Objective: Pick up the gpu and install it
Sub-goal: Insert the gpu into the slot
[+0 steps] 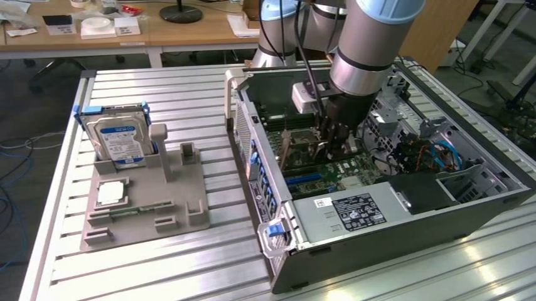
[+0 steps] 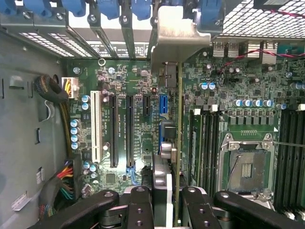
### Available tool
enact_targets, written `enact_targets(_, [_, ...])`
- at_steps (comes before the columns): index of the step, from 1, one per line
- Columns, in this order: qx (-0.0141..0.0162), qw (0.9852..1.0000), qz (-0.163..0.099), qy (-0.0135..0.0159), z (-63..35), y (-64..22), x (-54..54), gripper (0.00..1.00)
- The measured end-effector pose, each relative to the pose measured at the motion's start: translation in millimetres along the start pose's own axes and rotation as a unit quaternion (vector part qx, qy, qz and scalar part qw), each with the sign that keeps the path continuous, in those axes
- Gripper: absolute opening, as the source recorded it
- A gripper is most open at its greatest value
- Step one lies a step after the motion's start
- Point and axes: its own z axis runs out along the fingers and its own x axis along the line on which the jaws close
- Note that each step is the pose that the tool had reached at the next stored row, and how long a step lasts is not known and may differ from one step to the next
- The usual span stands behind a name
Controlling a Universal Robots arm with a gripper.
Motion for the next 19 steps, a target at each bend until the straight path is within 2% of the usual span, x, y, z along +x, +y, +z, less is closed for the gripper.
enact_targets(19, [-0.0015,1.0,0.0,0.0,9.5,3.4,3.1,0.28])
